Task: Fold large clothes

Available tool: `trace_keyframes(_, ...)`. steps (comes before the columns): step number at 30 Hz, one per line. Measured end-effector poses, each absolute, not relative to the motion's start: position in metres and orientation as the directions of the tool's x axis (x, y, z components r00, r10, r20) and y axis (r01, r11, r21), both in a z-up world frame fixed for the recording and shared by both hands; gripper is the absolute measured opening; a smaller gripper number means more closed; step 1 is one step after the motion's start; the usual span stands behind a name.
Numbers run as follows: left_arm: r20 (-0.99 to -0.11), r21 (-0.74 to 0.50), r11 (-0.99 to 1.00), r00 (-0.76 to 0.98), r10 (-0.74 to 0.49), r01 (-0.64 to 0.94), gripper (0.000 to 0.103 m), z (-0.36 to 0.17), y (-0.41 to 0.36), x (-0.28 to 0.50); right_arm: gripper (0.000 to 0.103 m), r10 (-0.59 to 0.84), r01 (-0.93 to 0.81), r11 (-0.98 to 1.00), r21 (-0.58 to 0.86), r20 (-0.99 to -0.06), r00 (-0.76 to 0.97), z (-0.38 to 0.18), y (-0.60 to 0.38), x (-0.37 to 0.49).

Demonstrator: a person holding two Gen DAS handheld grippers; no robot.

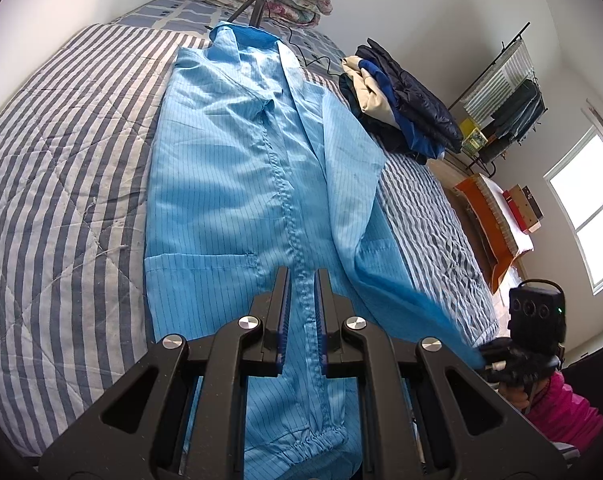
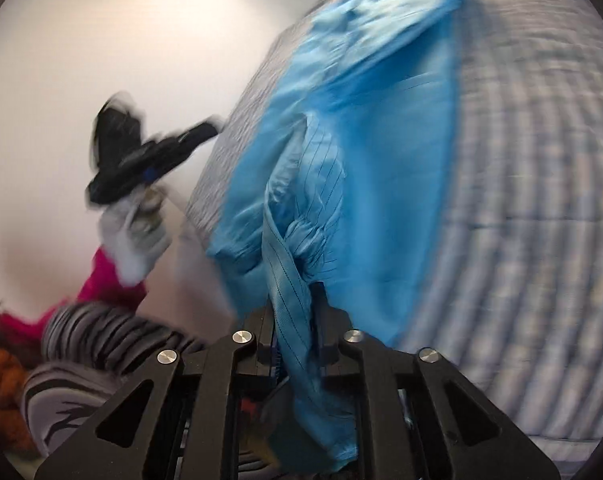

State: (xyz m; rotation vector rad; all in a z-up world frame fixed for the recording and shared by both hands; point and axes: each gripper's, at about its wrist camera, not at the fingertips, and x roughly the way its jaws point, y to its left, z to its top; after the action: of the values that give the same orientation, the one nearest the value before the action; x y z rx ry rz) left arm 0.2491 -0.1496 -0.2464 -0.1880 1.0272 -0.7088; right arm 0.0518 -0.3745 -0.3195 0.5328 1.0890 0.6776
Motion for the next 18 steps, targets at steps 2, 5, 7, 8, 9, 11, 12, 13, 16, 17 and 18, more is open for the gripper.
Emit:
trace_keyframes(2, -0.717, -0.462, 0.764, 0.318, -0.621, 0.450, 0.008, -0.246, -0.148, 0.249, 0.015, 0.737, -0.280, 0.676, 0.682, -0.631, 0.243, -0.318, -0.349, 0.053)
trace_keyframes(5, -0.713, -0.469, 0.762, 0.319, -0.625, 0.446, 0.008, -0.245, -0.145, 0.248, 0.017, 0.747, -0.331, 0.661, 0.673, -0.634, 0.202, -0.312, -0.328, 0.055)
trace_keyframes(7, -0.709, -0.473, 0.759, 0.319, -0.629, 0.447, 0.008, -0.243, -0.143, 0.247, 0.019, 0.750, -0.349, 0.657, 0.668, -0.627, 0.211, -0.304, -0.326, 0.055)
trace_keyframes(8, -0.708, -0.473, 0.758, 0.318, -0.630, 0.448, 0.008, -0.243, -0.143, 0.246, 0.020, 0.753, -0.360, 0.655, 0.665, -0.618, 0.227, -0.297, -0.326, 0.056)
trace_keyframes(9, -0.707, -0.476, 0.755, 0.313, -0.634, 0.452, 0.008, -0.243, -0.143, 0.245, 0.021, 0.742, -0.364, 0.668, 0.650, -0.621, 0.254, -0.292, -0.327, 0.057)
trace_keyframes(11, -0.707, -0.476, 0.749, 0.307, -0.637, 0.461, 0.008, -0.242, -0.144, 0.244, 0.021, 0.719, -0.350, 0.694, 0.629, -0.625, 0.302, -0.286, -0.339, 0.062)
trace_keyframes(12, -0.706, -0.475, 0.746, 0.303, -0.640, 0.466, 0.008, -0.242, -0.146, 0.243, 0.021, 0.707, -0.334, 0.707, 0.623, -0.627, 0.327, -0.283, -0.347, 0.067)
trace_keyframes(13, -0.707, -0.474, 0.744, 0.301, -0.640, 0.470, 0.008, -0.242, -0.147, 0.243, 0.021, 0.688, -0.314, 0.725, 0.613, -0.634, 0.352, -0.281, -0.354, 0.073)
trace_keyframes(16, -0.707, -0.467, 0.741, 0.299, -0.641, 0.483, 0.008, -0.242, -0.152, 0.242, 0.021, 0.626, -0.251, 0.776, 0.579, -0.656, 0.422, -0.273, -0.376, 0.090)
trace_keyframes(17, -0.708, -0.461, 0.741, 0.301, -0.639, 0.488, 0.008, -0.242, -0.153, 0.242, 0.022, 0.609, -0.235, 0.786, 0.571, -0.655, 0.446, -0.268, -0.384, 0.096)
trace_keyframes(18, -0.711, -0.451, 0.744, 0.305, -0.634, 0.493, 0.008, -0.241, -0.154, 0.243, 0.023, 0.590, -0.219, 0.798, 0.561, -0.655, 0.471, -0.265, -0.392, 0.103)
